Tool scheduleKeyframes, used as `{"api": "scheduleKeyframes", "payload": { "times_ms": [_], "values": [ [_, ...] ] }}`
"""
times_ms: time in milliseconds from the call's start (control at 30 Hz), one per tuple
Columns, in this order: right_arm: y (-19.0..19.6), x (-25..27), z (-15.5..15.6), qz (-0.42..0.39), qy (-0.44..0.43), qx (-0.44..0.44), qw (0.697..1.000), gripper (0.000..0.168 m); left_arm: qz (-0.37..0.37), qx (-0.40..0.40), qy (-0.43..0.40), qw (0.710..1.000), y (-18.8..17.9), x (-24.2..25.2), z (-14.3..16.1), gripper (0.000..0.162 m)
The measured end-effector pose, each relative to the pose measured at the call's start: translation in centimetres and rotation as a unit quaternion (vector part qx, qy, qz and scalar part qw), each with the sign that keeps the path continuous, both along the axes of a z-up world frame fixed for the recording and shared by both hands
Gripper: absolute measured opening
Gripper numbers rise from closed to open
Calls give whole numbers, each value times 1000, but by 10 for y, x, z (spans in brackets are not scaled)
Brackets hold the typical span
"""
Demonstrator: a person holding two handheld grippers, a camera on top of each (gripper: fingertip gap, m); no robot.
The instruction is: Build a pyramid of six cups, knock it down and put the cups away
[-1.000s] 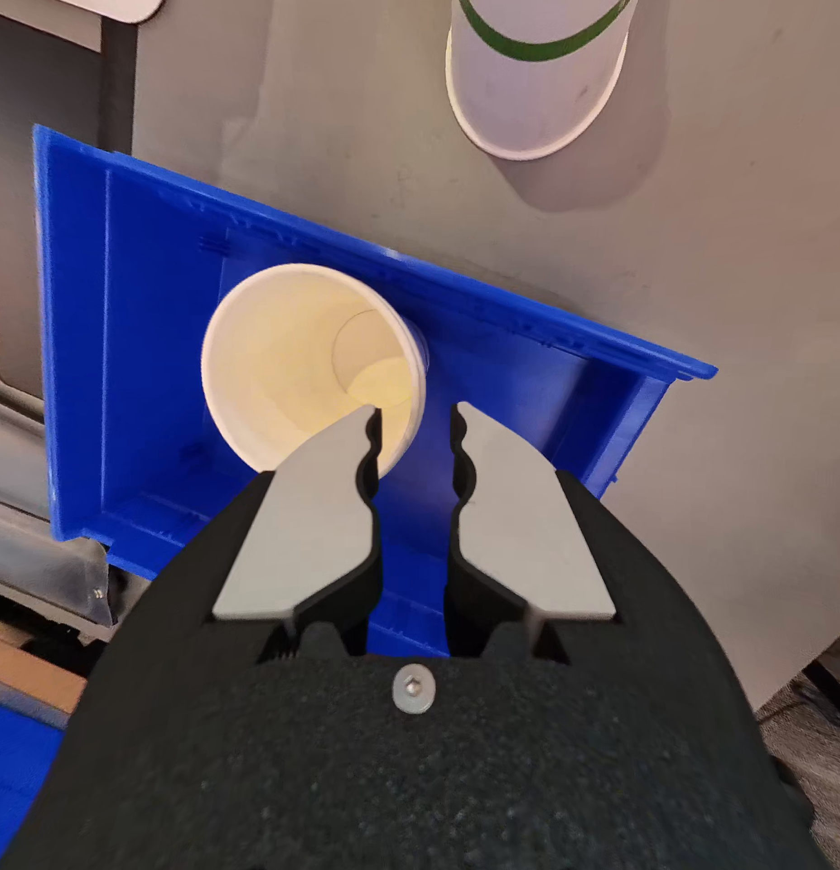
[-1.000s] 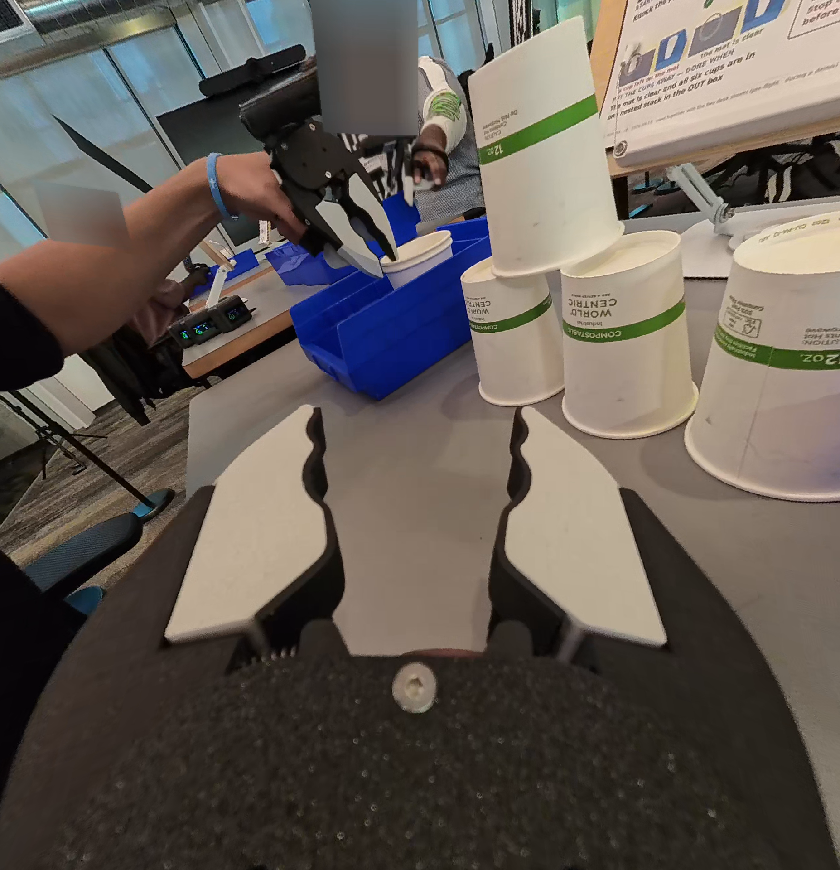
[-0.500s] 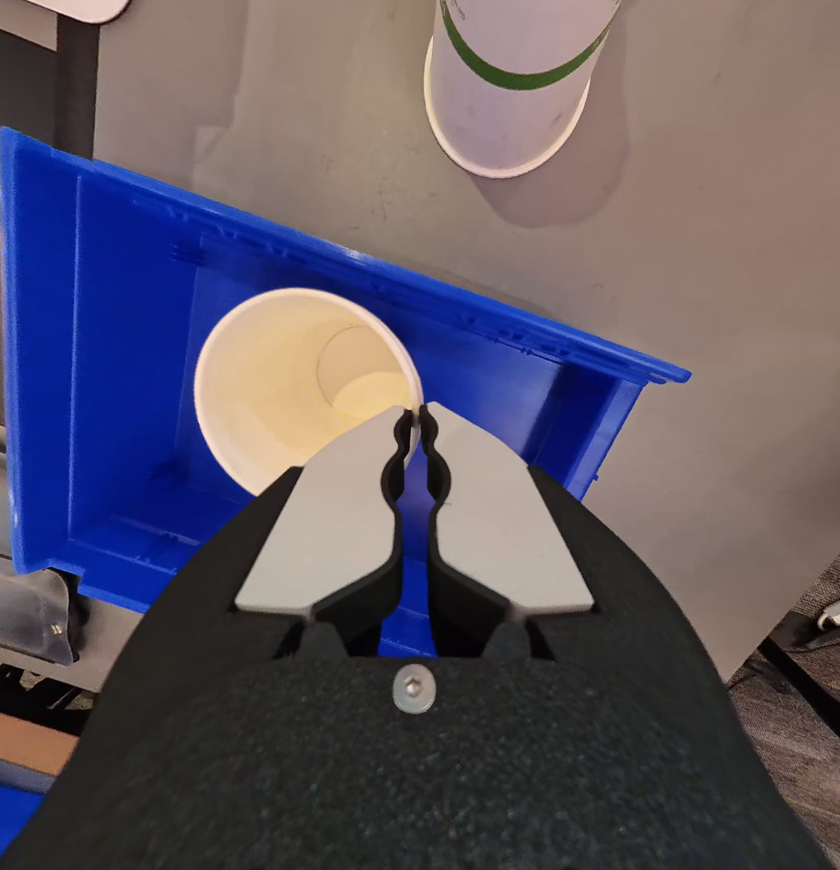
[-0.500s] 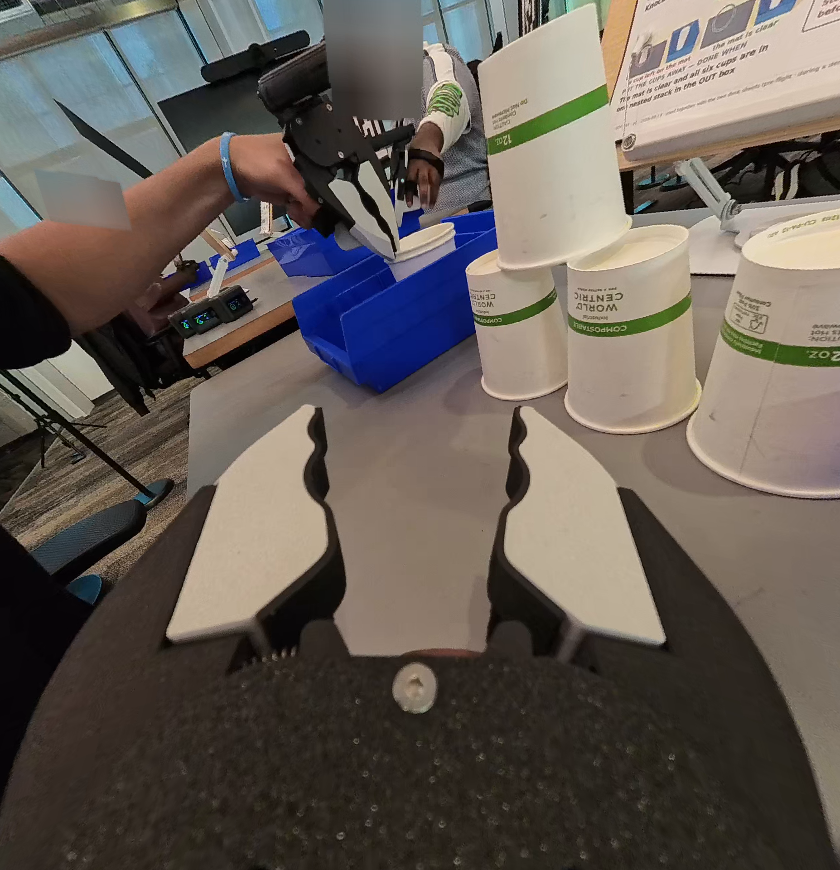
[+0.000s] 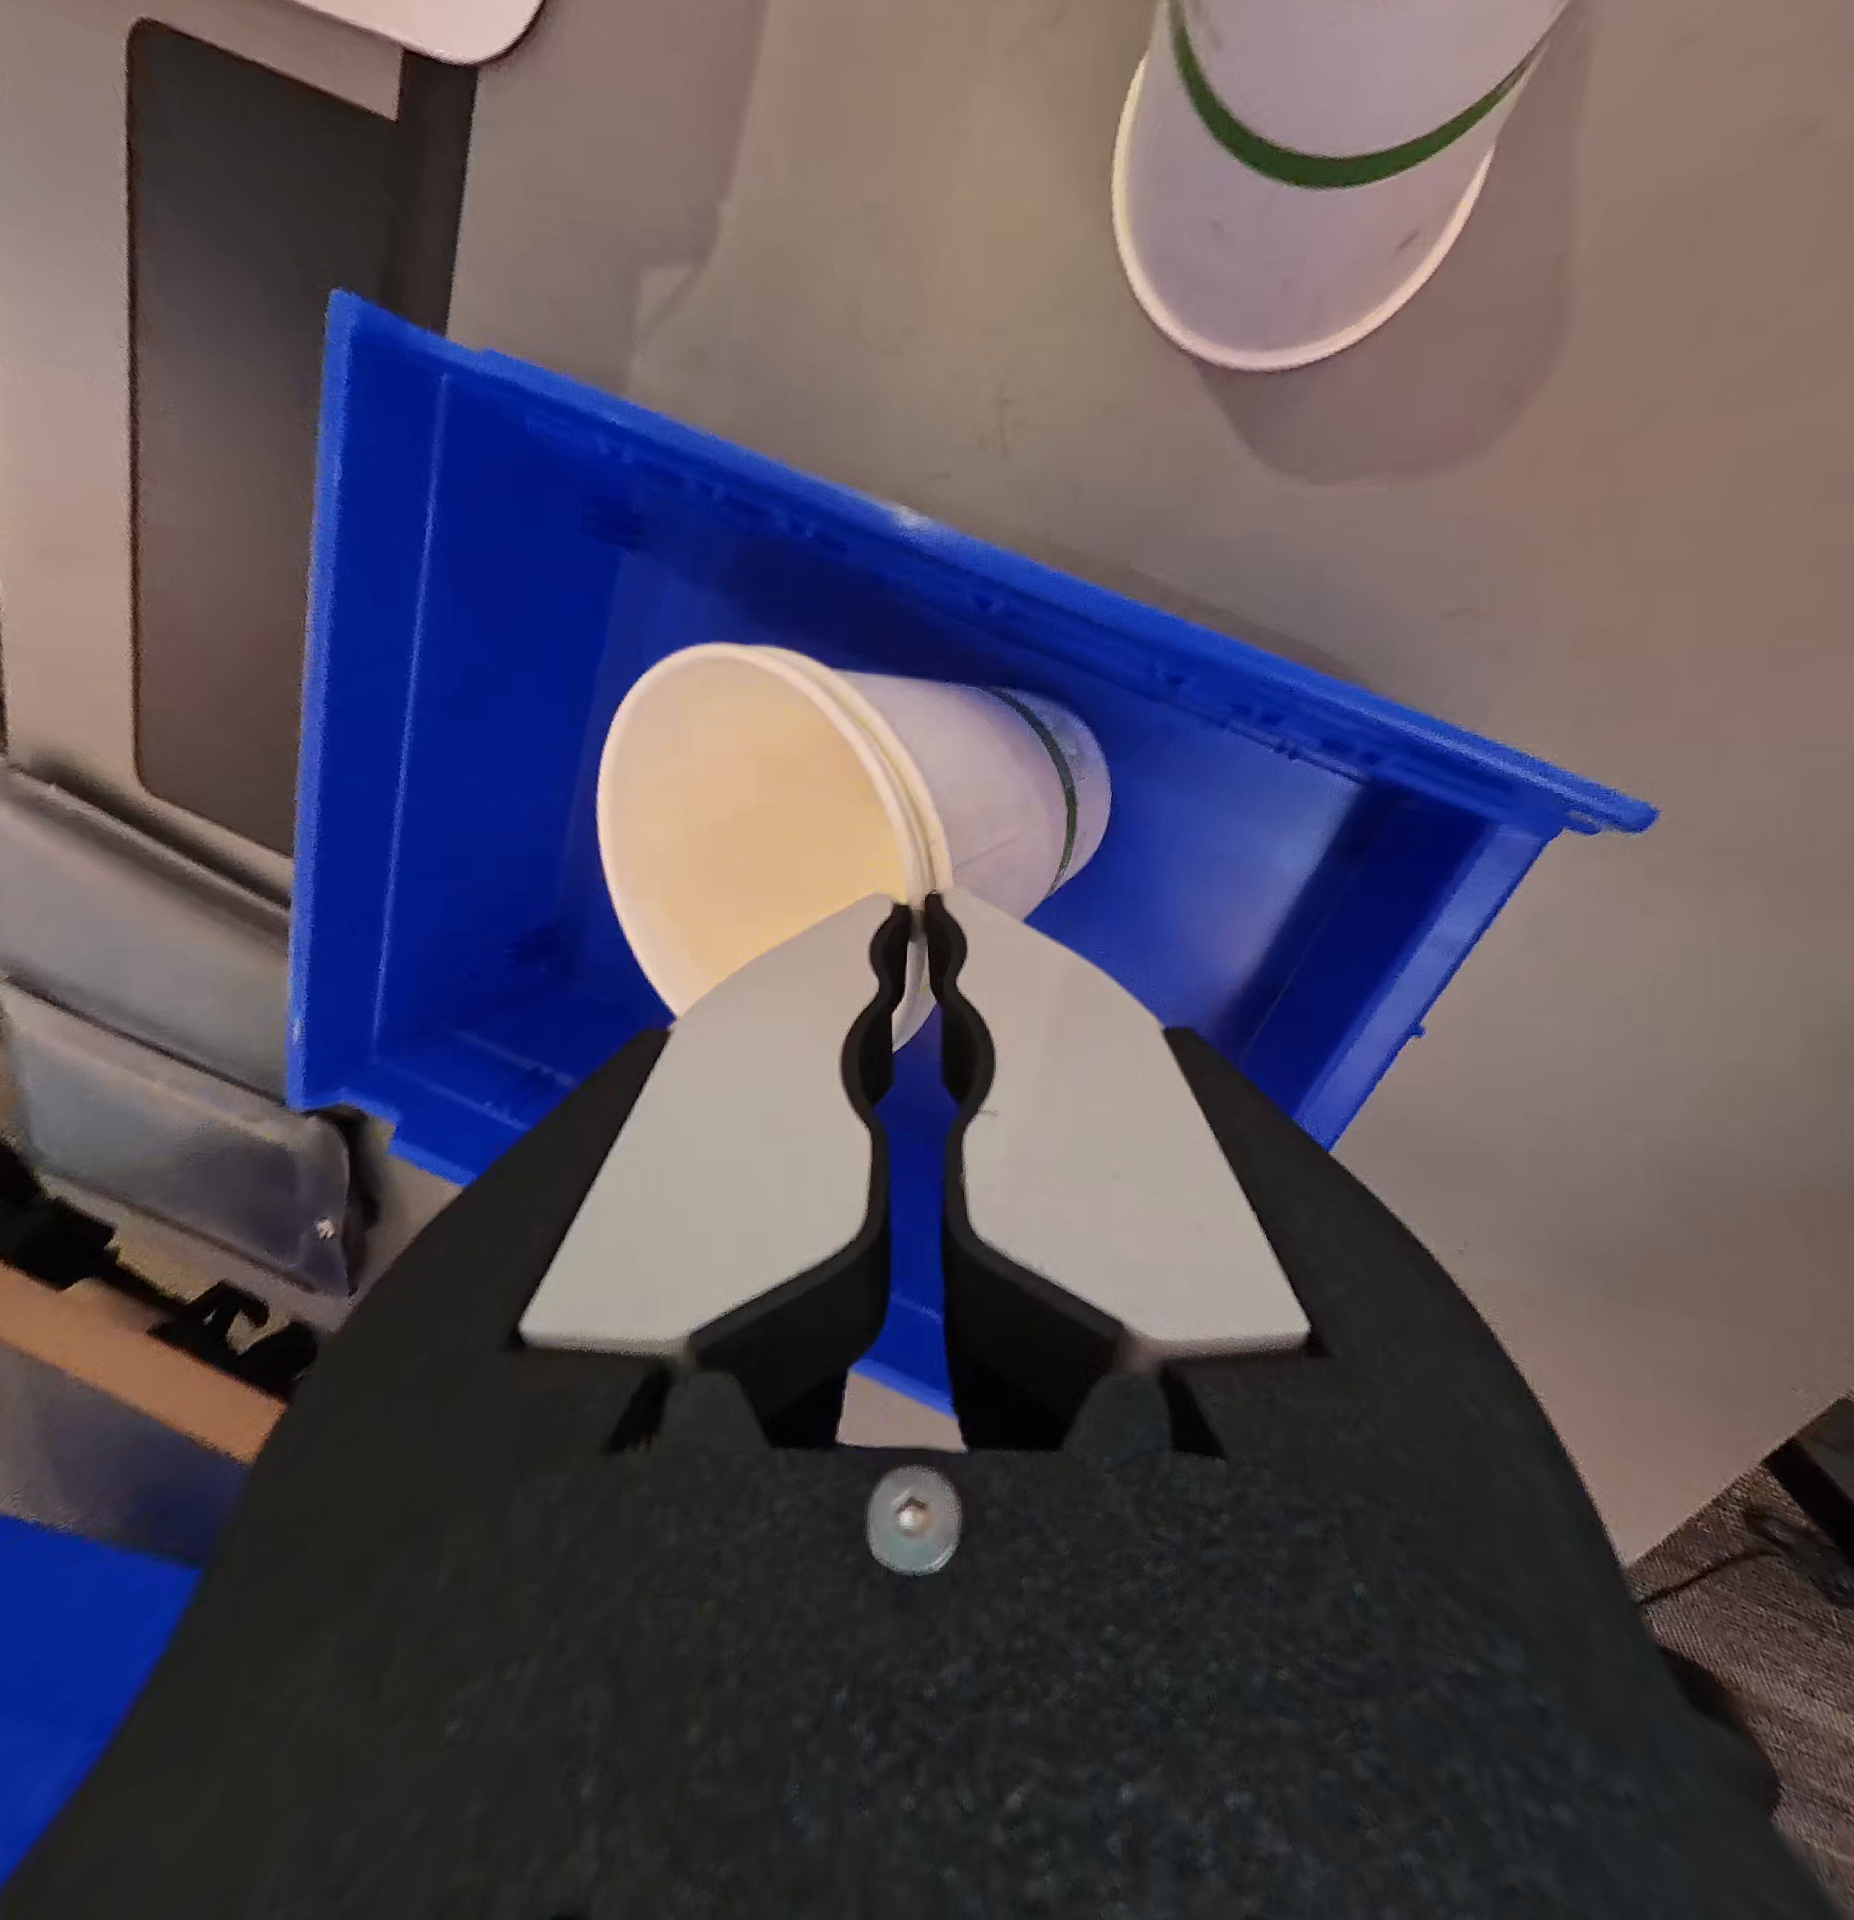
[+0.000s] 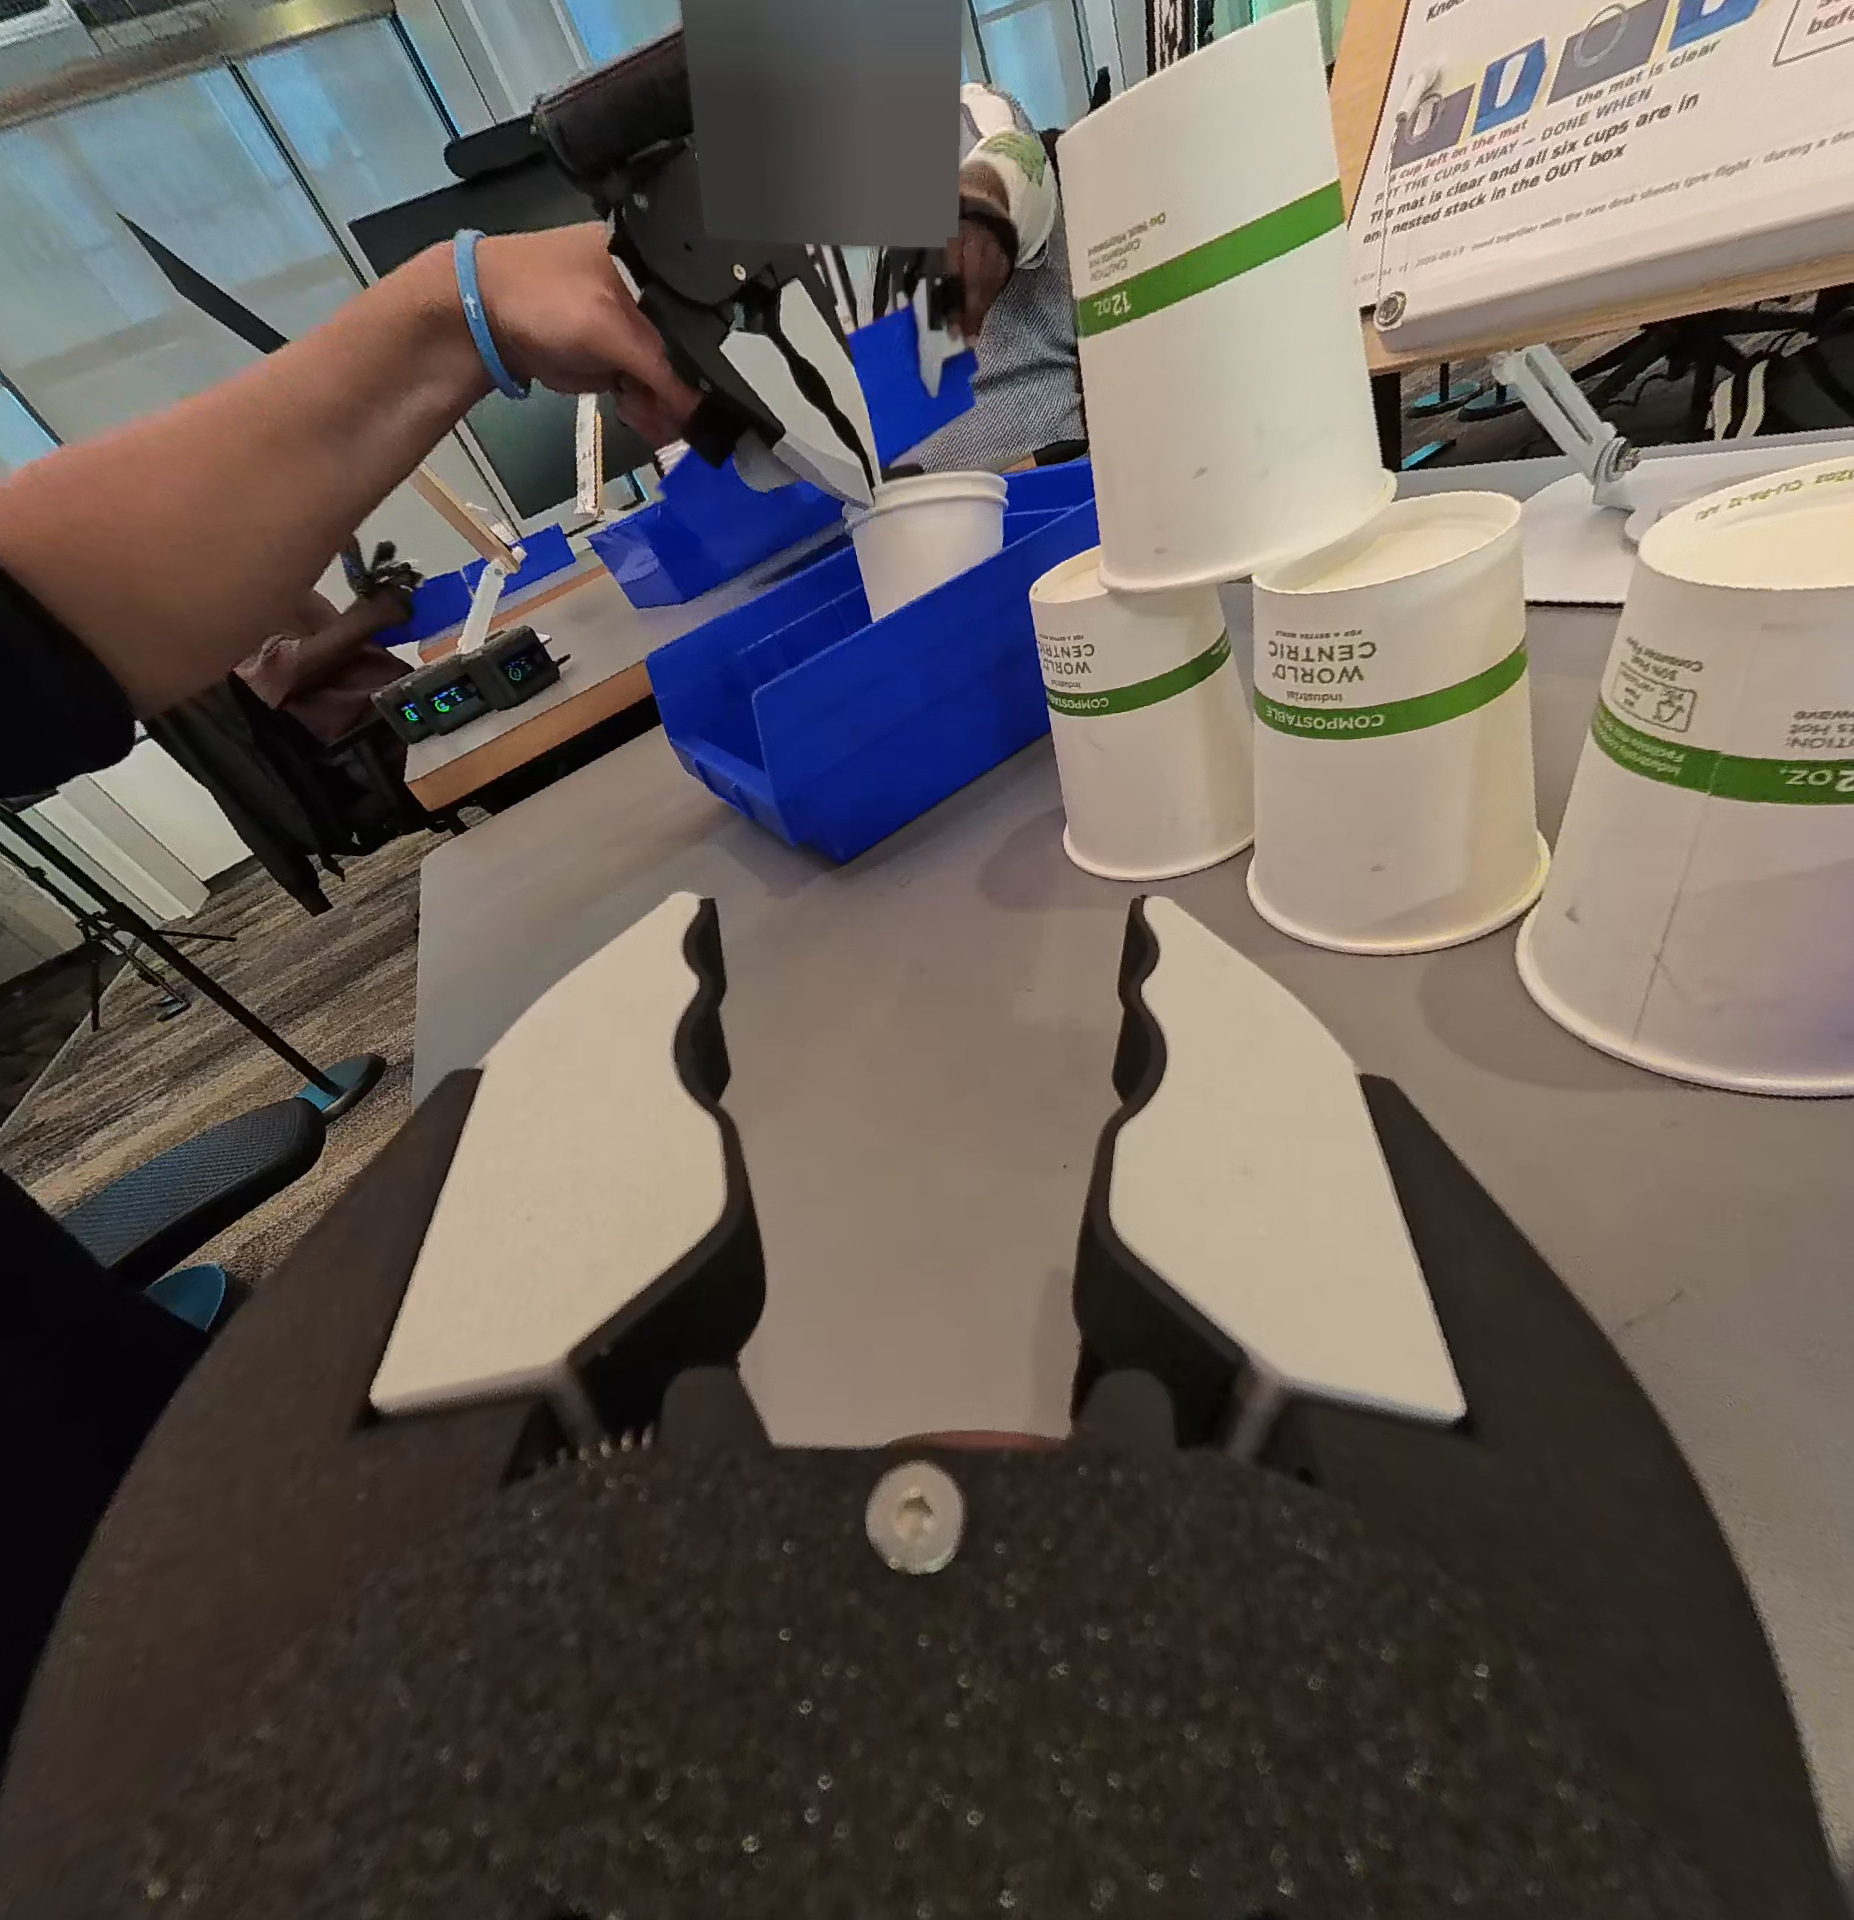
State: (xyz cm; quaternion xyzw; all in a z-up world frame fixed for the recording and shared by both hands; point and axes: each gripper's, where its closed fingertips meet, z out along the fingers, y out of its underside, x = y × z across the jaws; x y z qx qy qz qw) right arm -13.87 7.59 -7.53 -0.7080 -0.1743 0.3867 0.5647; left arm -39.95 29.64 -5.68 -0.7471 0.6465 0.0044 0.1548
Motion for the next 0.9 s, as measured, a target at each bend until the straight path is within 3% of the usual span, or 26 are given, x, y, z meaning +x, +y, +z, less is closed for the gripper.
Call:
{"api": "scheduleKeyframes", "payload": {
  "times_ms": [200, 333, 500, 633, 767, 900],
  "values": [
    [0, -1, 0, 0, -1, 1, 1000, 72, 37, 82, 41, 995, 35, -28, 21, 3],
    [-1, -2, -1, 1, -4, 1, 1000, 72, 53, 90, 32, 994, 46, -34, 27, 3],
    [-1, -4, -3, 4, -3, -3, 1000, 72, 58, 93, 5, 994, 43, -32, 38, 3],
    [-1, -2, -3, 1, -4, -2, 1000, 71, 68, 126, -38, 989, 37, -35, 70, 3],
    [0, 3, -3, -4, 3, -5, 1000, 71, 97, 173, -179, 964, 25, -33, 124, 3],
    [3, 8, 1, -7, 35, -9, 999, 73, 128, 184, -385, 895, -6, -27, 165, 3]
  ]
}}
